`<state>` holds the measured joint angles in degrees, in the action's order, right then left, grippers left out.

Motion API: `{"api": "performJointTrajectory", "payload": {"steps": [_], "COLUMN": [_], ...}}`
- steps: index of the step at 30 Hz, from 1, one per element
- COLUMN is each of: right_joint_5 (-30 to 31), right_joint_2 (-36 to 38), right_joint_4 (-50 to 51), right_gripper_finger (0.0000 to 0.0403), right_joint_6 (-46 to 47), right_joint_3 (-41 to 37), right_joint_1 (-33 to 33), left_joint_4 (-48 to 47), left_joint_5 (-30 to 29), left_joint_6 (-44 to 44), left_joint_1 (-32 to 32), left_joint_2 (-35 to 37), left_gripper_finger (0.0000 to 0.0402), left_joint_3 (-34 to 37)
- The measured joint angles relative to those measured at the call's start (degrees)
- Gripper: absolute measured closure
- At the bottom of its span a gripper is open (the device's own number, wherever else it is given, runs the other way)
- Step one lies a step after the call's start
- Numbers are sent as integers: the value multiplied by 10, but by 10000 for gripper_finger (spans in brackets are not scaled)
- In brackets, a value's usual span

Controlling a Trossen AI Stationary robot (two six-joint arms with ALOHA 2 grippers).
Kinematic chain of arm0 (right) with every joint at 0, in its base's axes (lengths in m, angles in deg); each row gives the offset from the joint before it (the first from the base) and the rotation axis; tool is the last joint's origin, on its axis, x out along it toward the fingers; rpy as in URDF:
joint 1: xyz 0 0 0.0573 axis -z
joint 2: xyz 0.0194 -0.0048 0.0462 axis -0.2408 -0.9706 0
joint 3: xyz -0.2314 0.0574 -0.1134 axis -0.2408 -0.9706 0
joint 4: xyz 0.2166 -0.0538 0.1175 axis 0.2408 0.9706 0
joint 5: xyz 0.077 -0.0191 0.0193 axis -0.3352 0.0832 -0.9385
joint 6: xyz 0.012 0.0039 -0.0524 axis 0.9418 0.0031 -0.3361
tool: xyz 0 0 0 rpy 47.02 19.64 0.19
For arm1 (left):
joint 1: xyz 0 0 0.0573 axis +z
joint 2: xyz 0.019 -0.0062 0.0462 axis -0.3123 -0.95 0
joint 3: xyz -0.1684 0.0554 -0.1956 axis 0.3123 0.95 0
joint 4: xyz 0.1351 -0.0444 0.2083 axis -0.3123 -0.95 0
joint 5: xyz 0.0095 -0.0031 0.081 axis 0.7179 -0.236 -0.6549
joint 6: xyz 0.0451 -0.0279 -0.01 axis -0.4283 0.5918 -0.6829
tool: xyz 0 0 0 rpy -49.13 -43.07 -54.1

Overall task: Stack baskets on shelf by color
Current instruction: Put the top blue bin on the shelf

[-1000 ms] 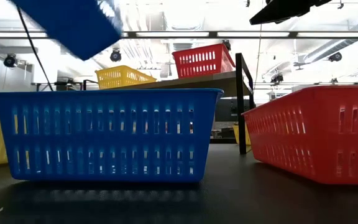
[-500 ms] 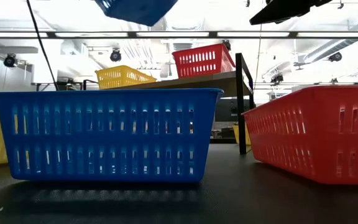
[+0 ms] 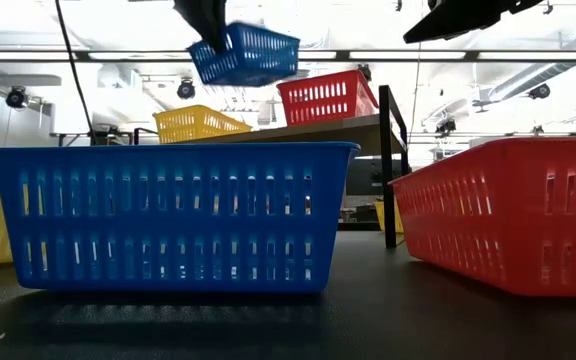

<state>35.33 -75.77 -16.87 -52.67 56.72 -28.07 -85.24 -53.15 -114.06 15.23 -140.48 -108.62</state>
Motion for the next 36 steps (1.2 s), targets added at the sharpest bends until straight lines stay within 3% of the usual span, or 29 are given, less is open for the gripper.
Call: {"api": "performJointTrajectory", "payload": {"steps": [9, 15, 36], "right_joint_5": [0, 0, 0], "right_joint_2": [0, 0, 0], "right_joint_4": [7, 8, 9], "right_gripper_finger": [394, 394, 394], "right_joint_6": [0, 0, 5], "right_joint_3": [0, 0, 0], "right_joint_1": [0, 0, 0], "left_joint_4": [22, 62, 125], "left_joint_5": [34, 96, 102], "left_joint_6": [-13, -13, -8], "left_joint_1": [69, 79, 82], "left_joint_2": [-27, -31, -30], "left_gripper_finger": [401, 401, 401], "left_joint_3": [9, 11, 74]}}
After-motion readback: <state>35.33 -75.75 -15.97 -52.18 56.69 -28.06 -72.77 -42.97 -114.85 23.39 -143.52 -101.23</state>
